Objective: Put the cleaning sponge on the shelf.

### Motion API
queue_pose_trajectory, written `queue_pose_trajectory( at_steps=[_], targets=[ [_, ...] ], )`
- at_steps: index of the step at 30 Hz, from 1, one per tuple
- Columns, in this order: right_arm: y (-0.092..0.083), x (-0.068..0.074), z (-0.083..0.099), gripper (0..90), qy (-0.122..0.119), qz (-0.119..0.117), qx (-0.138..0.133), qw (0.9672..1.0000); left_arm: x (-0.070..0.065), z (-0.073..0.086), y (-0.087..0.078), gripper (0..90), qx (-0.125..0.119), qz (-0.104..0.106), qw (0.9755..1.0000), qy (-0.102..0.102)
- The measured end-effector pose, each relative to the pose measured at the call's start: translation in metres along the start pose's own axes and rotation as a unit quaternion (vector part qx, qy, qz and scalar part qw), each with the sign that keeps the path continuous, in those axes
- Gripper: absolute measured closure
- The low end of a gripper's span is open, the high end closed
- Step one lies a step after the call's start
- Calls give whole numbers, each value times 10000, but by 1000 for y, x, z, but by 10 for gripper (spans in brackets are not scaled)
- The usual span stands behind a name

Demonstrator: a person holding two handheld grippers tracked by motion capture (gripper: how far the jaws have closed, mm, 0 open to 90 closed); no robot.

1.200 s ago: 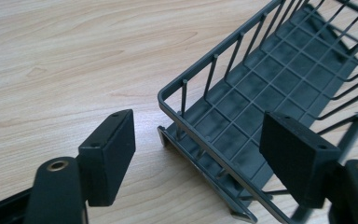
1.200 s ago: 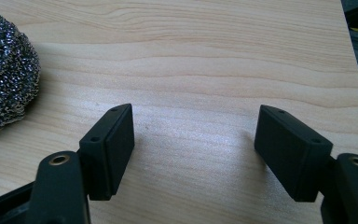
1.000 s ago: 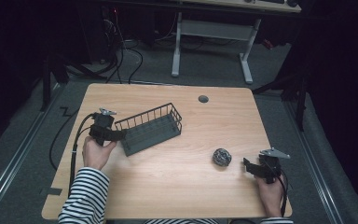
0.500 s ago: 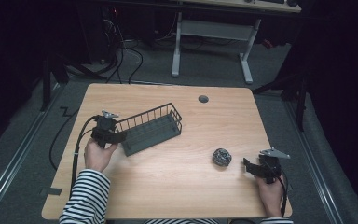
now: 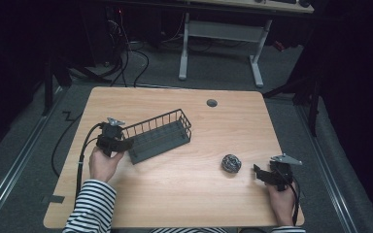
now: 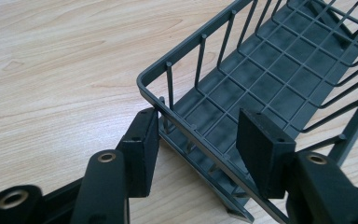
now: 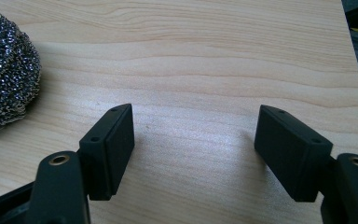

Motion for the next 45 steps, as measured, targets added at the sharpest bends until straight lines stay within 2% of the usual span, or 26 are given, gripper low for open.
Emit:
queue_pose_trajectory(
  at_steps=[10, 15, 19, 26, 29, 37, 45],
  targets=[
    [0, 0, 0, 287, 3, -14, 5, 10000, -16, 3, 0, 489, 90, 51, 9996, 278],
    [0, 0, 0, 288, 3, -15, 4, 10000, -26, 5, 0, 489, 103, 172, 9989, 418],
    [0, 0, 0, 288, 4, -15, 5, 10000, -32, 11, -1, 491, 7, 314, 9988, 383],
    [0, 0, 0, 288, 3, -16, 3, 10000, -39, 16, -3, 486, -39, 391, 9983, 430],
    [0, 0, 0, 288, 2, -16, 4, 10000, -44, 20, -5, 484, -90, 499, 9977, 441],
    [0, 0, 0, 288, 3, -15, 4, 10000, -51, 27, -8, 479, -169, 597, 9968, 504],
    [0, 0, 0, 288, 3, -16, 4, 10000, -59, 34, -11, 477, -205, 712, 9961, 471]
  ],
)
Point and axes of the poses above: each handheld gripper's, and its own axes: y roughly forward along the jaws, z roughly out of its underside, x roughly to its left, the point moved 1 cm from there along y, roughly forward along the jaws, and after that the axes turned 11 degrees about z, right-handed, at the moved point
